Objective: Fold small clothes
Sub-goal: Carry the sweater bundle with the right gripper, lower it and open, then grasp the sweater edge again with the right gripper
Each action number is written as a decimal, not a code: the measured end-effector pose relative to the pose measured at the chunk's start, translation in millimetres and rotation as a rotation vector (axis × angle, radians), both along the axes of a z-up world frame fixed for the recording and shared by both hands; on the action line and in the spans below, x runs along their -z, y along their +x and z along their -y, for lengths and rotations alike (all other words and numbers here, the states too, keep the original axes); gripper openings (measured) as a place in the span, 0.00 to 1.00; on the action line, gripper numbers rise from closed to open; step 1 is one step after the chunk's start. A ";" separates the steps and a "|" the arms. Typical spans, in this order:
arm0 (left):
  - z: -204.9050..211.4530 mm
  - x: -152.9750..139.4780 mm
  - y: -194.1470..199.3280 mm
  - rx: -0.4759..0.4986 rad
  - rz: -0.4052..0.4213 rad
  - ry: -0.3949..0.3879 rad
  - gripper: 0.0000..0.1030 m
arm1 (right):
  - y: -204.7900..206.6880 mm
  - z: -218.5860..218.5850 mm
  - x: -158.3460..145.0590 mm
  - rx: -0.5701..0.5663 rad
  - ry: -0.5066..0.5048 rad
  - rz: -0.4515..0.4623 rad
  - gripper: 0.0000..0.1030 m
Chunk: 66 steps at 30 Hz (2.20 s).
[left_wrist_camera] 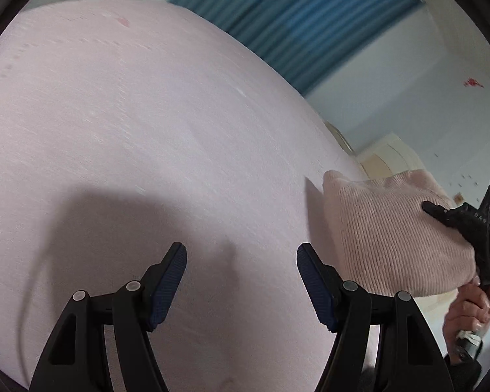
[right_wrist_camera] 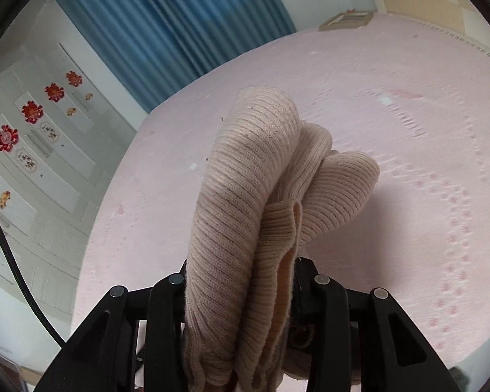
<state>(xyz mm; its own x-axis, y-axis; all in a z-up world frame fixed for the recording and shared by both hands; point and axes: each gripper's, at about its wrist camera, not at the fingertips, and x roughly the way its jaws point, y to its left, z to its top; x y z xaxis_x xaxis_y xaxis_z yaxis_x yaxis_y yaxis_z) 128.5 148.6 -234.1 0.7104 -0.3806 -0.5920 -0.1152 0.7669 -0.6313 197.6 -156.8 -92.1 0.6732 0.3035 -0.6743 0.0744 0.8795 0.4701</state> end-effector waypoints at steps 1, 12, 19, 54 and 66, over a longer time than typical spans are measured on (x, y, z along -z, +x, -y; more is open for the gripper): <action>-4.2 -0.6 0.0 -0.021 0.004 0.006 0.66 | 4.0 -6.9 2.6 -0.014 0.016 -0.003 0.37; -15.5 5.3 7.1 -0.053 -0.019 -0.036 0.66 | 50.2 -15.9 97.9 -0.068 0.273 -0.078 0.38; 6.3 -2.5 6.9 -0.011 -0.022 0.088 0.66 | 59.4 33.1 133.6 -0.111 0.144 -0.147 0.44; 86.7 -20.9 155.8 0.197 0.032 0.310 0.66 | 117.0 26.7 114.2 -0.157 -0.142 0.116 0.10; 85.2 -15.2 163.8 0.196 0.011 0.328 0.66 | 99.5 40.8 90.0 -0.102 -0.187 0.171 0.18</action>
<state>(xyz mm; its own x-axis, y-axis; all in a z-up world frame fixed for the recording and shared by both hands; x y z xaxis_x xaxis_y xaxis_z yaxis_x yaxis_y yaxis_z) 292.3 63.4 -218.9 0.6503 -0.3013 -0.6973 0.0592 0.9353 -0.3490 297.1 -197.5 -182.1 0.7547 0.2561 -0.6040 -0.0853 0.9512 0.2967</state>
